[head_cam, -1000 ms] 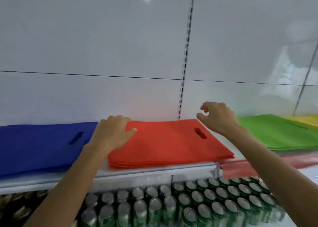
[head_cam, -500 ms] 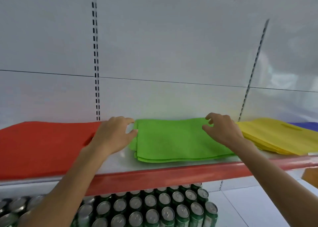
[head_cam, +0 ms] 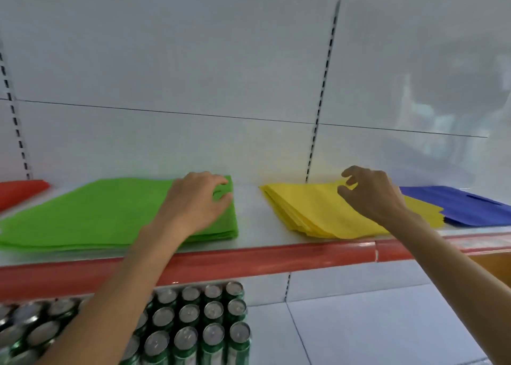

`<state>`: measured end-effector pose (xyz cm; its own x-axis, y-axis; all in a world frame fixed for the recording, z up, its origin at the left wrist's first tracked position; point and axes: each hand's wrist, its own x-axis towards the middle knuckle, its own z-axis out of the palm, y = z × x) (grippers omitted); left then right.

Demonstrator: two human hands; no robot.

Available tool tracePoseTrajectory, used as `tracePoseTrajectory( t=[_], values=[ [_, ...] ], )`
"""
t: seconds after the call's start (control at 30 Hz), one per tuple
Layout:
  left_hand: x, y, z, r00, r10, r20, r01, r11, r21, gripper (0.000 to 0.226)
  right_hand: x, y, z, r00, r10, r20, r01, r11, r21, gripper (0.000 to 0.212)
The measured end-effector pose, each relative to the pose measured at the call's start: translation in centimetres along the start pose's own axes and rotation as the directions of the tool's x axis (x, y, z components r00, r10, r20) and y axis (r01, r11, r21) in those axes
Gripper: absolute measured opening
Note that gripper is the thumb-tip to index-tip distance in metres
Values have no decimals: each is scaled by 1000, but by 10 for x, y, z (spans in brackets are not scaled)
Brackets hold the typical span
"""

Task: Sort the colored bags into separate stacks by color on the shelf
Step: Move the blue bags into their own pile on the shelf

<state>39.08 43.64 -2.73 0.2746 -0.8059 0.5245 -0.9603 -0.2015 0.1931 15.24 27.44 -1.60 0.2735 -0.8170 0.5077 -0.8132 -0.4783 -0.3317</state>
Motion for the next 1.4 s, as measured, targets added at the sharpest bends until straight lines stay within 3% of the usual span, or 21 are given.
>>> tracePoseTrajectory(
  t=[0.23, 0.47, 0.67, 0.8, 0.9, 1.03, 1.2, 1.4],
  values=[
    [28, 142, 65, 995, -43, 91, 56, 986, -155, 44, 34, 156, -48, 998, 23, 55, -19, 998, -62, 36],
    [67, 240, 115, 995, 12, 96, 4, 985, -171, 39, 71, 258, -61, 996, 17, 87, -9, 996, -92, 36],
    [114, 334, 156, 989, 98, 111, -76, 979, -191, 50, 110, 353, -76, 995, 86, 54, -81, 993, -91, 32],
    [138, 383, 186, 996, 36, 85, -25, 992, -124, 49, 132, 421, -76, 994, 82, 72, -75, 993, -93, 31],
    [160, 423, 209, 1000, 5, 25, 0, 977, -212, 45, 164, 469, -85, 996, 51, 79, -46, 997, -67, 28],
    [178, 471, 243, 998, -7, 62, 27, 943, -333, 41, 192, 525, -76, 993, 55, 100, -59, 998, 32, 27],
    [177, 487, 287, 972, -124, 202, 155, 977, -147, 45, 208, 566, -47, 979, 74, 191, -87, 994, 62, 29],
    [183, 487, 294, 934, -261, 243, 263, 964, 24, 48, 222, 581, -31, 969, 111, 222, -113, 994, -4, 41]
  ],
)
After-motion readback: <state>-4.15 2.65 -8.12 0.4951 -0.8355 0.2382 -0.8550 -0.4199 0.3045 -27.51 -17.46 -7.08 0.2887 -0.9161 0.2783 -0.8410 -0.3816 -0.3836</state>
